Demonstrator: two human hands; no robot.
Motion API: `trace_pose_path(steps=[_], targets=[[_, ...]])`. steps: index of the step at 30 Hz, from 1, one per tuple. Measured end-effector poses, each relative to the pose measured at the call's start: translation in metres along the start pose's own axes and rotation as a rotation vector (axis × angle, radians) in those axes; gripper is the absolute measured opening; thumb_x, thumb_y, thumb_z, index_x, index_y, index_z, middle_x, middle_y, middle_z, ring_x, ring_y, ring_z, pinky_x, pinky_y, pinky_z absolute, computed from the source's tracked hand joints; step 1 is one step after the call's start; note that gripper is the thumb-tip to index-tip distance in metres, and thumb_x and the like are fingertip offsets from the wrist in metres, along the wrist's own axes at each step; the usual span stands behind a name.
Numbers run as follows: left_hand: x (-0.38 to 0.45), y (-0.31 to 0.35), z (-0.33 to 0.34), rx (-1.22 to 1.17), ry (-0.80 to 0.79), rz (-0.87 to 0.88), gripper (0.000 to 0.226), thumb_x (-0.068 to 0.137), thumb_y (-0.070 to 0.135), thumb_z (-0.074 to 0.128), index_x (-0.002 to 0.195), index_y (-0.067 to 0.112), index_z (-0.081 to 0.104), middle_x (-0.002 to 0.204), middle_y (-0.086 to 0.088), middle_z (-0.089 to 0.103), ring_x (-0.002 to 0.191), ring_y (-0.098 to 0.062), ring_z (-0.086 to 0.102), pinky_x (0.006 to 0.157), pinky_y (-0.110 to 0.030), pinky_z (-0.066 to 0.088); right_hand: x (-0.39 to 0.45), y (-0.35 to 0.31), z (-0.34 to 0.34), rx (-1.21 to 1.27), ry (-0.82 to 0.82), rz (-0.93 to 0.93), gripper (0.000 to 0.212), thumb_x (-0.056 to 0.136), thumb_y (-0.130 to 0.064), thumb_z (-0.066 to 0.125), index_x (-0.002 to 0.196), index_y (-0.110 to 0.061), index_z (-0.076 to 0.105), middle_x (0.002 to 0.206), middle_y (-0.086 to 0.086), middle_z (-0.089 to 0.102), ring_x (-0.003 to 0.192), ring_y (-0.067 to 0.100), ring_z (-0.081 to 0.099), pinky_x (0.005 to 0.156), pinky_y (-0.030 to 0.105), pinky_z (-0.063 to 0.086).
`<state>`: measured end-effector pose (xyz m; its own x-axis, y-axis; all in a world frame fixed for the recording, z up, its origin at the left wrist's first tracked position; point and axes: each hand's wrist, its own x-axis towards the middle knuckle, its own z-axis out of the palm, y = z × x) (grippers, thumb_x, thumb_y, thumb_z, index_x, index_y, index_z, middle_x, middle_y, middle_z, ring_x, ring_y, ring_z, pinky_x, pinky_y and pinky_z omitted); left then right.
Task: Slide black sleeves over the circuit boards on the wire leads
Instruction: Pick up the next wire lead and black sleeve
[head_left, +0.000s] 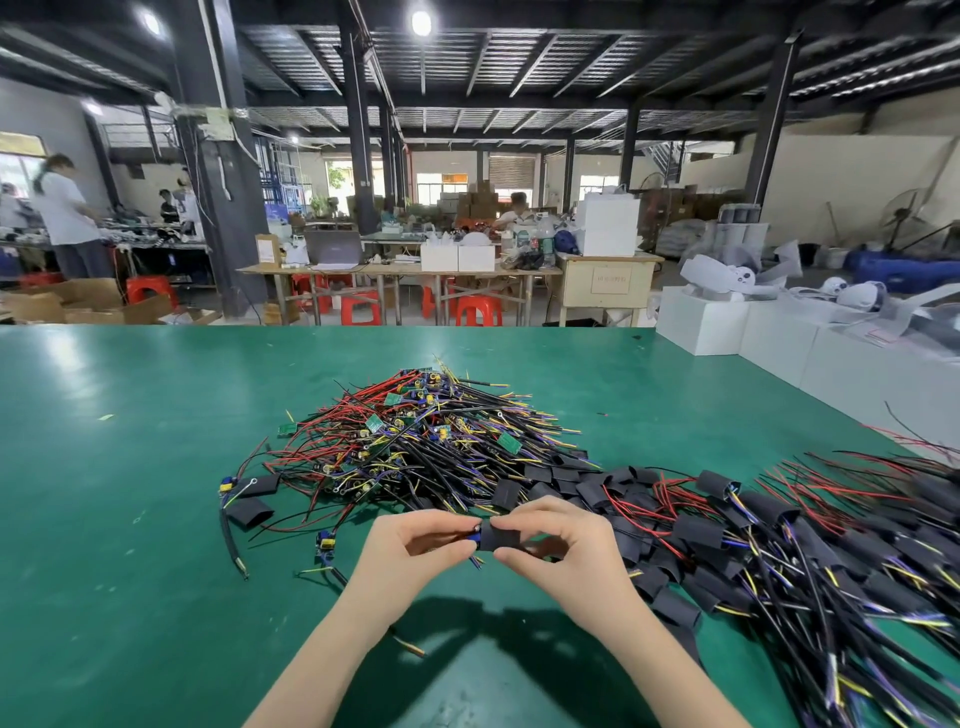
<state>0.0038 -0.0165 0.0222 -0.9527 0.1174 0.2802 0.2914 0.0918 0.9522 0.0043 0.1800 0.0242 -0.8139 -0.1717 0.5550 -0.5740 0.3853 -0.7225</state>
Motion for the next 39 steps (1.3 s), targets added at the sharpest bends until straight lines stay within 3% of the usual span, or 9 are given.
trace_pose_path(steps=[5, 9, 12, 17, 25, 30, 32, 35, 39], targets=[[0.000, 0.000, 0.000, -0.038, 0.005, -0.066, 0.029, 0.074, -0.008, 0.076, 0.084, 0.018, 0.080, 0.087, -0.006, 0.077, 0.080, -0.012, 0.072, 0.074, -0.016, 0.053, 0.000, 0.000, -0.003, -0.070, -0.053, -0.080, 0.027, 0.072, -0.013, 0.080, 0.096, -0.026, 0.077, 0.090, -0.013, 0.066, 0.073, 0.000, 0.059, 0.069, 0.013, 0.046], [0.000, -0.001, 0.000, -0.059, -0.006, -0.100, 0.034, 0.073, -0.010, 0.075, 0.080, 0.023, 0.081, 0.088, -0.006, 0.077, 0.082, -0.013, 0.073, 0.073, -0.015, 0.053, 0.001, -0.002, -0.003, -0.316, -0.046, -0.160, 0.026, 0.075, -0.030, 0.076, 0.102, -0.032, 0.074, 0.095, -0.019, 0.066, 0.092, 0.006, 0.052, 0.079, 0.024, 0.048], [0.000, 0.000, 0.003, -0.007, -0.011, -0.066, 0.035, 0.072, -0.010, 0.076, 0.079, 0.024, 0.081, 0.088, -0.004, 0.077, 0.084, -0.015, 0.073, 0.076, -0.016, 0.053, 0.001, -0.005, -0.001, -0.448, -0.075, -0.212, 0.032, 0.075, -0.037, 0.074, 0.106, -0.031, 0.072, 0.098, -0.017, 0.065, 0.093, 0.013, 0.047, 0.080, 0.026, 0.046], [0.000, 0.001, 0.006, 0.041, 0.007, -0.039, 0.027, 0.073, -0.012, 0.075, 0.087, 0.010, 0.078, 0.087, -0.005, 0.077, 0.082, -0.016, 0.073, 0.076, -0.016, 0.053, 0.000, -0.007, 0.004, -0.408, -0.096, -0.148, 0.027, 0.076, -0.025, 0.072, 0.103, -0.025, 0.072, 0.096, -0.008, 0.065, 0.090, 0.013, 0.059, 0.078, 0.031, 0.049], [-0.002, 0.002, 0.007, 0.113, 0.009, -0.115, 0.024, 0.068, -0.007, 0.081, 0.079, 0.014, 0.078, 0.081, -0.005, 0.076, 0.069, -0.012, 0.069, 0.070, -0.020, 0.055, -0.003, -0.004, 0.010, -0.336, -0.110, -0.135, 0.021, 0.071, -0.011, 0.071, 0.091, -0.019, 0.072, 0.084, -0.004, 0.063, 0.071, 0.014, 0.057, 0.067, 0.034, 0.050], [-0.003, 0.000, 0.012, 0.086, 0.060, -0.159, 0.029, 0.067, -0.006, 0.083, 0.089, 0.009, 0.073, 0.084, -0.003, 0.077, 0.072, -0.012, 0.069, 0.072, -0.019, 0.055, -0.006, 0.000, 0.017, -0.390, -0.077, -0.212, 0.024, 0.068, -0.005, 0.072, 0.089, -0.019, 0.071, 0.081, -0.003, 0.065, 0.071, 0.017, 0.062, 0.058, 0.033, 0.053], [-0.004, 0.000, 0.012, 0.029, 0.058, -0.179, 0.031, 0.068, -0.008, 0.081, 0.094, 0.007, 0.072, 0.084, -0.004, 0.077, 0.075, -0.012, 0.072, 0.069, -0.016, 0.053, -0.006, 0.000, 0.015, -0.382, -0.069, -0.210, 0.024, 0.071, -0.010, 0.072, 0.092, -0.021, 0.072, 0.085, -0.006, 0.066, 0.076, 0.016, 0.064, 0.061, 0.032, 0.054], [-0.003, 0.002, 0.012, -0.003, 0.061, -0.133, 0.028, 0.071, -0.010, 0.078, 0.094, 0.005, 0.073, 0.087, -0.005, 0.077, 0.082, -0.014, 0.072, 0.072, -0.015, 0.052, -0.006, -0.002, 0.009, -0.464, -0.014, -0.191, 0.031, 0.073, -0.032, 0.072, 0.104, -0.029, 0.071, 0.095, -0.016, 0.066, 0.087, 0.012, 0.060, 0.072, 0.026, 0.053], [-0.002, 0.005, 0.013, 0.034, 0.103, -0.016, 0.028, 0.070, -0.010, 0.078, 0.089, 0.009, 0.074, 0.088, -0.002, 0.076, 0.081, -0.014, 0.071, 0.075, -0.017, 0.053, -0.007, -0.006, 0.011, -0.449, 0.049, -0.006, 0.048, 0.072, -0.054, 0.062, 0.114, -0.033, 0.068, 0.110, -0.020, 0.064, 0.098, 0.008, 0.058, 0.085, 0.020, 0.046]])
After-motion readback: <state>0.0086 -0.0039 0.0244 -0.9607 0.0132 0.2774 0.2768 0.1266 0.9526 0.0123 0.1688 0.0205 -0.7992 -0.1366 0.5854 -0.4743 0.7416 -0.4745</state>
